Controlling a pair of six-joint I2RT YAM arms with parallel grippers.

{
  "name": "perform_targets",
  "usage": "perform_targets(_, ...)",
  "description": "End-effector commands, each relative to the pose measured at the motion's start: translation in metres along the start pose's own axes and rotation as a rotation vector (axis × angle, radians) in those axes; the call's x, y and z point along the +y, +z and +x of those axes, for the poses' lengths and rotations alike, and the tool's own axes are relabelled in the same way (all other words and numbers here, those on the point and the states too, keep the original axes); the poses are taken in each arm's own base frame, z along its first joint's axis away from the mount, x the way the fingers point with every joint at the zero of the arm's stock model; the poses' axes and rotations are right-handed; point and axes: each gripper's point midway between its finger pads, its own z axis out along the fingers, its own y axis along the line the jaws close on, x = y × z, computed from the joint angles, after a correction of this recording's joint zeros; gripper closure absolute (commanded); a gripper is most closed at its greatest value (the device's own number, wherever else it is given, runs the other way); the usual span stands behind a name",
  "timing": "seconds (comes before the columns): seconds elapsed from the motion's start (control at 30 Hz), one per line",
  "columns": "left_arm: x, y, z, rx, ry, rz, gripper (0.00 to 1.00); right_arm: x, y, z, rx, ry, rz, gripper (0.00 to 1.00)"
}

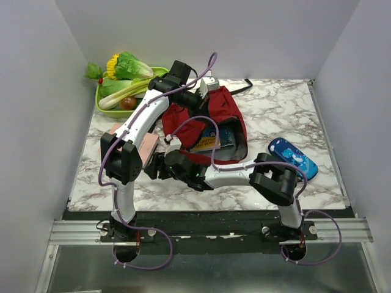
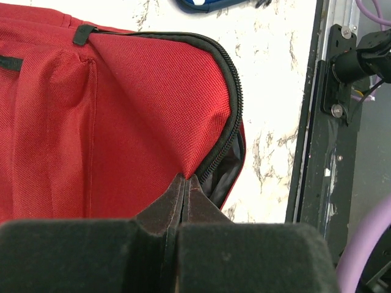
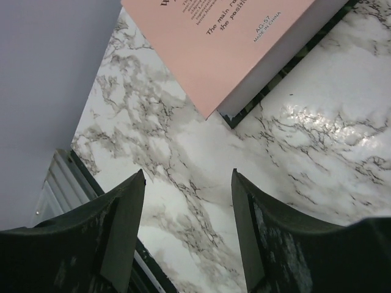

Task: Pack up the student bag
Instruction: Place the book in the student bag, then move the book to the center of the board.

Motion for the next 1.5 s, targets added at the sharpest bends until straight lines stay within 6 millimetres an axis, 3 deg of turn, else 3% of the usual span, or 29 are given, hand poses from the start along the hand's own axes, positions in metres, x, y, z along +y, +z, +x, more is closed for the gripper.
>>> perform_targets(0.0,-0.01,-0.01,-0.012,-0.034,0.033,0.018,1.0,-0.016,0.023,0.011,0.062,-0.082,0.039,0.33)
perform_targets(0.13,-0.012,-0.01,-0.011,-0.038,0.028,0.025,1.0,-0.029,0.038,0.012,0.091,-0.08,0.067,0.36)
perform_targets(0.17,-0.012,-0.01,-0.011,-0.042,0.027,0.025,1.0,-0.03,0.042,0.002,0.081,-0.068,0.07,0.37)
perform_targets(0.23,-0.013,-0.01,-0.011,-0.043,0.024,0.028,1.0,-0.041,0.048,0.008,0.111,-0.046,0.099,0.38)
perform_targets(0.63,-0.011,-0.012,-0.018,-0.06,0.041,0.023,1.0,-0.029,0.07,0.003,0.143,-0.054,0.053,0.45)
perform_targets(1.0,-0.002,-0.009,-0.021,-0.078,0.031,-0.009,1.0,-0.043,0.095,0.008,0.164,-0.021,0.075,0.53)
perform_targets(1.13,0.007,-0.007,-0.025,-0.101,0.01,-0.047,1.0,-0.045,0.102,0.01,0.162,-0.017,0.078,0.6)
perform_targets(1.23,0.018,-0.003,-0.026,-0.115,0.004,-0.074,1.0,-0.05,0.102,0.012,0.163,-0.005,0.088,0.76)
perform_targets(1.33,0.024,0.001,-0.026,-0.118,-0.008,-0.073,1.0,-0.058,0.094,0.016,0.161,0.008,0.11,0.98)
perform_targets(1.4,0.027,0.004,-0.024,-0.117,-0.024,-0.065,1.0,-0.06,0.088,0.013,0.147,0.019,0.124,0.99)
perform_targets(1.47,0.029,0.005,-0.024,-0.12,-0.023,-0.067,1.0,-0.076,0.078,0.024,0.157,0.038,0.165,0.99)
